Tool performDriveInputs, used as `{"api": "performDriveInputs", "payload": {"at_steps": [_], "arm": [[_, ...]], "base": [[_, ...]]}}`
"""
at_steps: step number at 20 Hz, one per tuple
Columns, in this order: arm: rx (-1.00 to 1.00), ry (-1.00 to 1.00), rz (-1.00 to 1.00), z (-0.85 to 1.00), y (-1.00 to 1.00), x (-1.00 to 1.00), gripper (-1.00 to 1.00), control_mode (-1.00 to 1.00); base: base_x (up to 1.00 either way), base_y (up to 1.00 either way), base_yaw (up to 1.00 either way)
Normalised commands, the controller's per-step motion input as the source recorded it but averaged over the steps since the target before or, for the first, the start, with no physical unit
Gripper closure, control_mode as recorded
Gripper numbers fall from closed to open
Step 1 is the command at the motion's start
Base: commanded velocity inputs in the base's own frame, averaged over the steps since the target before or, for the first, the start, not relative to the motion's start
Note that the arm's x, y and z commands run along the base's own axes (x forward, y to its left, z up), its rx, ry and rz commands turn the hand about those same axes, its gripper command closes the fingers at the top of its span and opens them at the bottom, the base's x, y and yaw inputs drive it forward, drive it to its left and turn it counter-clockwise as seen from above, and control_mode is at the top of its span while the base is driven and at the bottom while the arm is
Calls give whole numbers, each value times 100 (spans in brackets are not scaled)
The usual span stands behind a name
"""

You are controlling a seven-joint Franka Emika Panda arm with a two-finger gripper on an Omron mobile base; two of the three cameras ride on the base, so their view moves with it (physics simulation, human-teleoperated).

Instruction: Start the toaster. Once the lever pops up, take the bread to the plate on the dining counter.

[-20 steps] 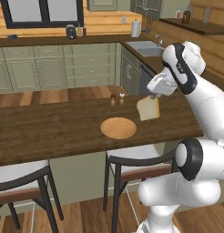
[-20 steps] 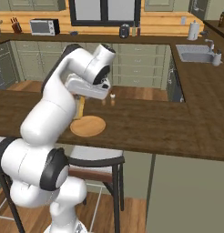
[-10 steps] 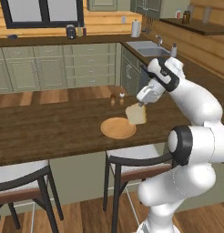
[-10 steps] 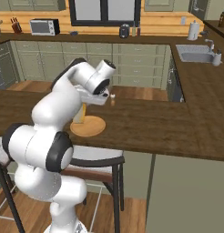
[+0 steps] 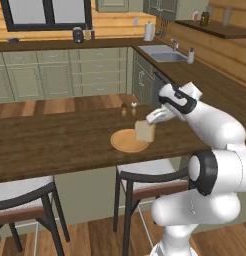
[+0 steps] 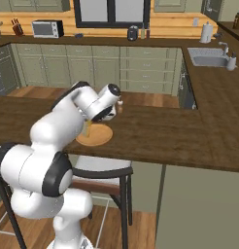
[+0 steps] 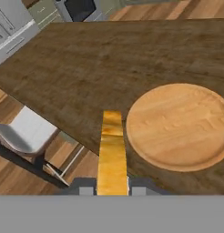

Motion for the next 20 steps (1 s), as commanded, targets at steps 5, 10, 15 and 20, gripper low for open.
{"api": "performDriveInputs", "payload": {"at_steps": [5,10,15,20], "arm": [[3,-1,-15,-36,9,59,100,-100],[5,0,-3,-30,17,20,100,-100],[6,-3,0,-10,27,7,100,-100],[5,0,0,-10,15,49,100,-100]], "base": [[0,0,0],[0,0,0],[0,0,0],[0,0,0]]}}
